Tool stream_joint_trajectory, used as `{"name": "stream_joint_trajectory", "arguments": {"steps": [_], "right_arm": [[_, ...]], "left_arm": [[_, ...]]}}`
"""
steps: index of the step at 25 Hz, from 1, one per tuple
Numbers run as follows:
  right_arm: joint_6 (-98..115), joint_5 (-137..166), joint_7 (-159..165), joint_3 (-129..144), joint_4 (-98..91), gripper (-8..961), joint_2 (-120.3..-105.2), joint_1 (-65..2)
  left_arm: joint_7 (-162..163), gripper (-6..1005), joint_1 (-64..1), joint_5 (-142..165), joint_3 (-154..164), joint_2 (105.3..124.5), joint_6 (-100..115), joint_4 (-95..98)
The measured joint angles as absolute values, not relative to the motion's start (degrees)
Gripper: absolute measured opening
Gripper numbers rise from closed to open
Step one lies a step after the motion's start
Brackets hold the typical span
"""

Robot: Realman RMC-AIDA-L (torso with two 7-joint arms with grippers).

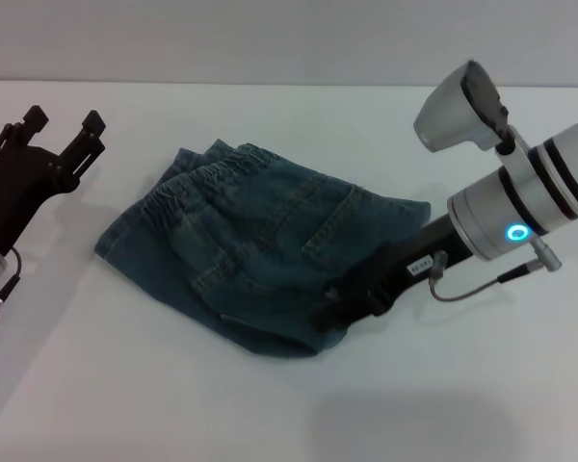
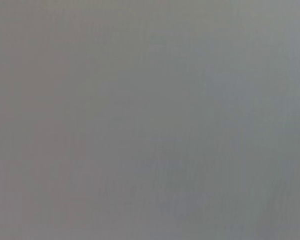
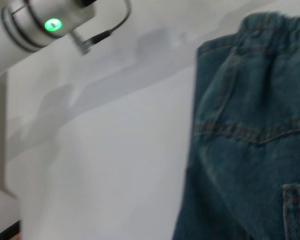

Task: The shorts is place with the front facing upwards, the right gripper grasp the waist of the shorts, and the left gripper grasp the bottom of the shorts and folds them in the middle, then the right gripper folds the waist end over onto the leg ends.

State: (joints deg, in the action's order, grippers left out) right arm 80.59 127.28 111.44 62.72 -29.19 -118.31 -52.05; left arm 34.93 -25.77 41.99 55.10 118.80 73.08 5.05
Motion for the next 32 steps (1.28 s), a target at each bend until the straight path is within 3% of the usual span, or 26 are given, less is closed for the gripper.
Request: {"name": "stream_joint_trajectory", "arguments": {"steps": [11, 22, 32], "right_arm": [[73.41, 127.19, 112.61, 62.67, -30.42, 518, -117.46, -52.56], [72.53, 126.69, 114.04, 62.46, -32.52, 518, -115.59, -52.74], [88.22, 120.39, 111.27, 63.77, -50.45, 518, -118.79, -44.73]], "left_arm": [[35.03, 833, -25.5, 41.81, 55.11, 118.81, 72.93, 5.0], [34.7, 833, -25.79, 41.58, 54.93, 118.58, 72.07, 5.11], [34.68, 833, -25.73, 41.54, 54.61, 118.49, 71.73, 5.65]]}}
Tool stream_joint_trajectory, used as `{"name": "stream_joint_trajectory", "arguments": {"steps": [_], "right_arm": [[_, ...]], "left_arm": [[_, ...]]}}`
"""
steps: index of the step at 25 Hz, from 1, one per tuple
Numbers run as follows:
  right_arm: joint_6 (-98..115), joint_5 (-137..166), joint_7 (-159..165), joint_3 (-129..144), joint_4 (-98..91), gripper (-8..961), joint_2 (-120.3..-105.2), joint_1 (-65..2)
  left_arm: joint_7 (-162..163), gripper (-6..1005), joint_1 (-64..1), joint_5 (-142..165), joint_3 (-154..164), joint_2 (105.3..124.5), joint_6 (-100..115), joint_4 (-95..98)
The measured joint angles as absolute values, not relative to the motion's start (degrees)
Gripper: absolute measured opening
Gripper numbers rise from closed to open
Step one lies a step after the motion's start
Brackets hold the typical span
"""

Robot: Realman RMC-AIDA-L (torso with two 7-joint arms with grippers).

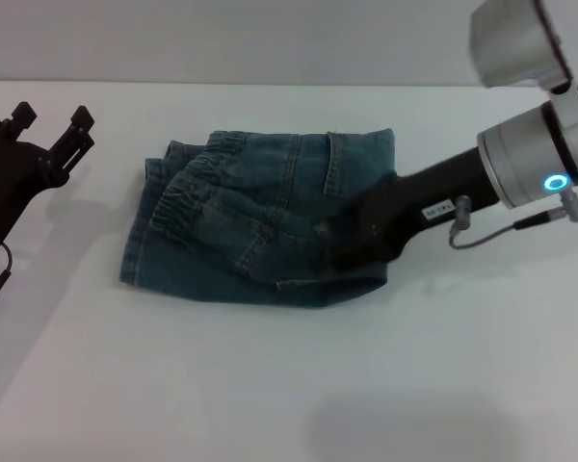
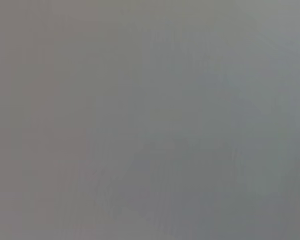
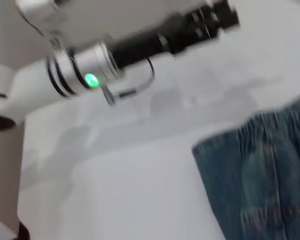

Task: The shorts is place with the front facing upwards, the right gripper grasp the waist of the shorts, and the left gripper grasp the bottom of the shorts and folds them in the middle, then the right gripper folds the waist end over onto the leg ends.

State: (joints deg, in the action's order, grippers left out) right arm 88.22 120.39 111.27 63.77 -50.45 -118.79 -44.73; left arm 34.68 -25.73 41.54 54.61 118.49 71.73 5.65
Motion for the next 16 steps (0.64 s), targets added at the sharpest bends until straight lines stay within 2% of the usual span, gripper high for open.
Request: {"name": "stream_joint_trajectory", "arguments": {"steps": [6, 16], "right_arm": [[80.74, 110.47, 100.58, 64.33, -46.15, 518, -118.86, -42.39], [68.25, 104.42, 93.24, 67.25, -28.8, 518, -118.95, -46.55]], "left_arm": [[34.69, 833, -25.79, 41.48, 54.58, 118.47, 71.71, 5.8], [35.06, 833, -25.32, 41.48, 54.58, 118.57, 72.12, 5.8]]}}
